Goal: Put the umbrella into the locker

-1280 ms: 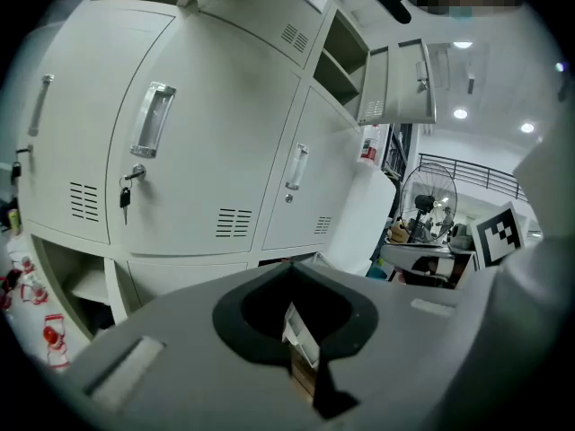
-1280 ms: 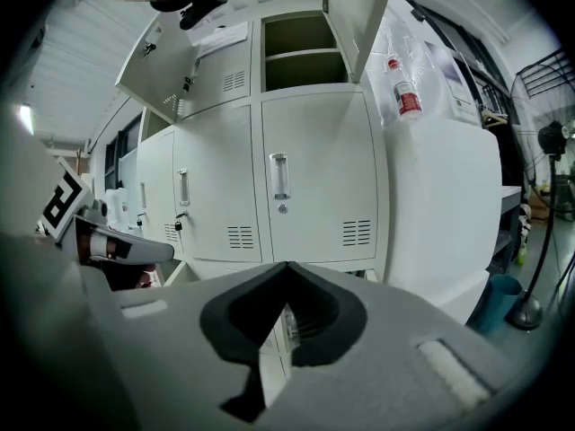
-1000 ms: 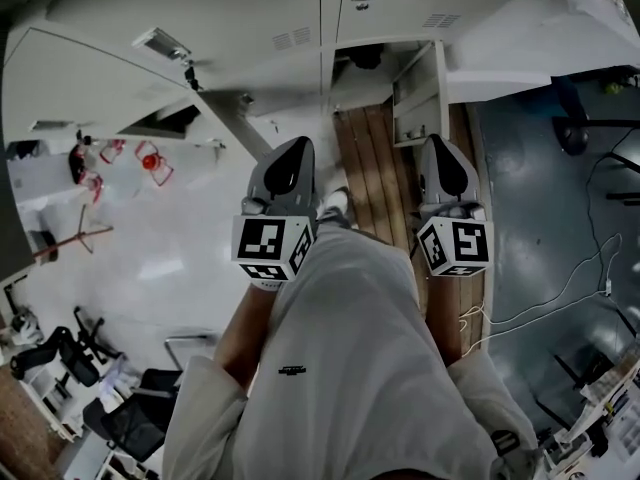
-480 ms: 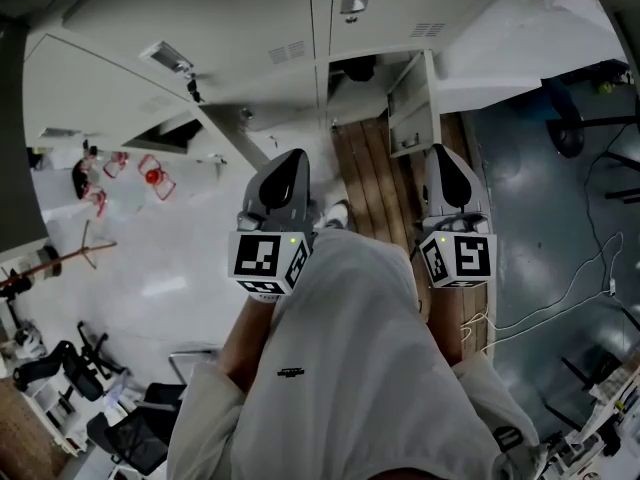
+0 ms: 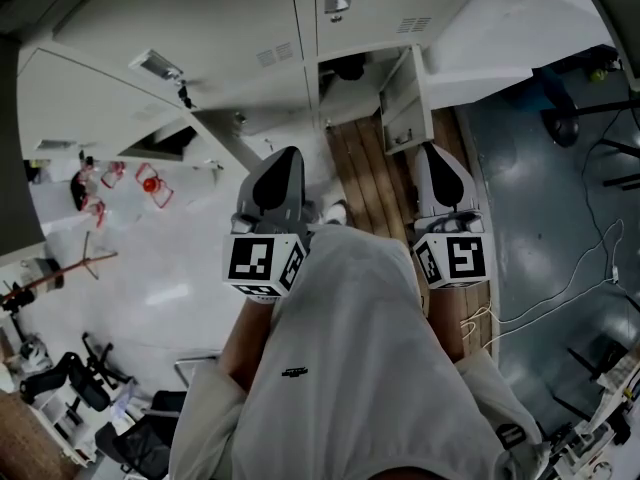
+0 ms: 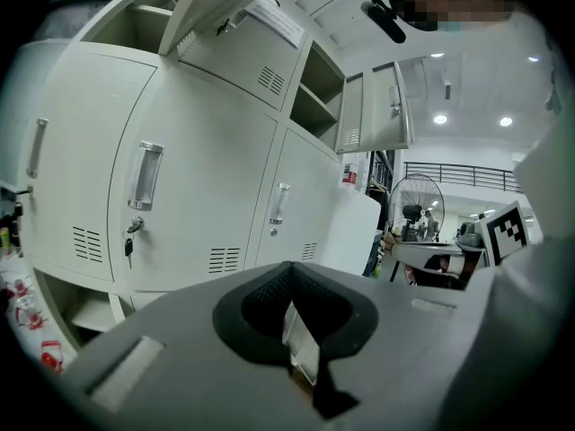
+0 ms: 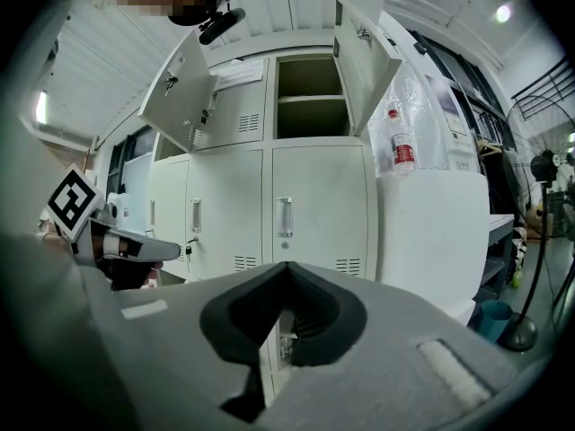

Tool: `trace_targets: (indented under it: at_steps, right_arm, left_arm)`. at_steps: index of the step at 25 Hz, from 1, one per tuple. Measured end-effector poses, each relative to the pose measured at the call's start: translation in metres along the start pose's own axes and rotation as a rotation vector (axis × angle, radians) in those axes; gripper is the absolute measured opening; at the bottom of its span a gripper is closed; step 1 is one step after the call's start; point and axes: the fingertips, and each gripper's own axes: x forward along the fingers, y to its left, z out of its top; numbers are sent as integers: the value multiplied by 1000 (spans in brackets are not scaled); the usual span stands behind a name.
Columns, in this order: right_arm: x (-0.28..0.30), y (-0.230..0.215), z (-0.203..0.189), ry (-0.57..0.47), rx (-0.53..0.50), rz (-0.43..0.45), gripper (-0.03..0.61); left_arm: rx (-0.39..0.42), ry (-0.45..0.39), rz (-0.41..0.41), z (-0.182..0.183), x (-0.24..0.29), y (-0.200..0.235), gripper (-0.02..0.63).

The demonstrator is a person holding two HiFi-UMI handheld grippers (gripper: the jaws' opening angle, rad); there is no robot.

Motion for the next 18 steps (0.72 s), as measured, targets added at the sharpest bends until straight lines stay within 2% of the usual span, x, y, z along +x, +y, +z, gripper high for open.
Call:
trace_targets:
  at_steps: [18]
  right_arm:
    - [-2,5,1,8,2,9,2]
  left_arm:
    - [-6,13,4,-7,-4,1,18]
